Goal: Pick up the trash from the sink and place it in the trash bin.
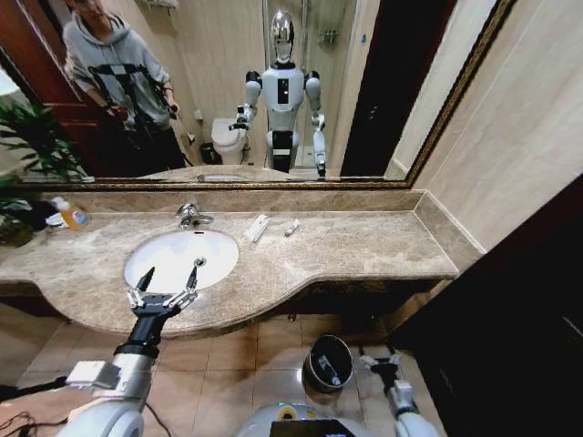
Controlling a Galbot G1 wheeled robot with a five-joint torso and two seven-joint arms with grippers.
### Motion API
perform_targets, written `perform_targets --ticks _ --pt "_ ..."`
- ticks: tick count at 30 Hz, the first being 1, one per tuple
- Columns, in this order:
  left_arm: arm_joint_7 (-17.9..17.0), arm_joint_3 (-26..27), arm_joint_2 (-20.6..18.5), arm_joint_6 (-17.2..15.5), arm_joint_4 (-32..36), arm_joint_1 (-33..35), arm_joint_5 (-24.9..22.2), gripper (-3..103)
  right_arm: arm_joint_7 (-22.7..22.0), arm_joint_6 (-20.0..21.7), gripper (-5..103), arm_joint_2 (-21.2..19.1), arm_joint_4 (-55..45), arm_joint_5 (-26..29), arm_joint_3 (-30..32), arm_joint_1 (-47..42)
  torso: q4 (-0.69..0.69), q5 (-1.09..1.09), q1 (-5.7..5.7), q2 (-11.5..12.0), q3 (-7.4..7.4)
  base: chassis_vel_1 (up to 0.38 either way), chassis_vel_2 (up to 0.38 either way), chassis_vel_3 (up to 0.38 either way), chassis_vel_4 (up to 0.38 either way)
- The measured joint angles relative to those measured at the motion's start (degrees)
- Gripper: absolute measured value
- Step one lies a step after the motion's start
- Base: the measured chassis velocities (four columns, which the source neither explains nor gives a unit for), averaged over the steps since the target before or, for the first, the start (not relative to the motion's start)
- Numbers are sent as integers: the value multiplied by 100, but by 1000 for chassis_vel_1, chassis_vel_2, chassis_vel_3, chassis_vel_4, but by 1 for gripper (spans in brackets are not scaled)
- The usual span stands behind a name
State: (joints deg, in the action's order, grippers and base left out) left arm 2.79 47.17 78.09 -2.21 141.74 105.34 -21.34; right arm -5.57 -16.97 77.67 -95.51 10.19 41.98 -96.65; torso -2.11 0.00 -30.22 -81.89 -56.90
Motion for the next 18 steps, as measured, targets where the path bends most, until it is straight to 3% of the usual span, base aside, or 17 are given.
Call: perform_targets --ticks 3,7,12,15,18 --pt "0 0 0 0 0 0 0 100 -271 337 100 142 -967 152 567 -373 0 2 0 0 0 0 0 0 0" --pt "0 0 0 0 0 0 0 100 -468 463 100 331 -1802 217 878 -636 2 0 0 0 0 0 0 0 0" --pt "0 0 0 0 0 0 0 100 -451 402 100 393 -2596 337 807 -631 2 0 0 0 0 0 0 0 0" --pt "0 0 0 0 0 0 0 100 -128 583 100 245 -3080 467 535 -387 1 0 0 0 0 0 0 0 0" --pt "2 0 0 0 0 0 0 100 398 1418 100 -324 -3280 766 -111 536 0 0 0 0 0 0 0 0 0"
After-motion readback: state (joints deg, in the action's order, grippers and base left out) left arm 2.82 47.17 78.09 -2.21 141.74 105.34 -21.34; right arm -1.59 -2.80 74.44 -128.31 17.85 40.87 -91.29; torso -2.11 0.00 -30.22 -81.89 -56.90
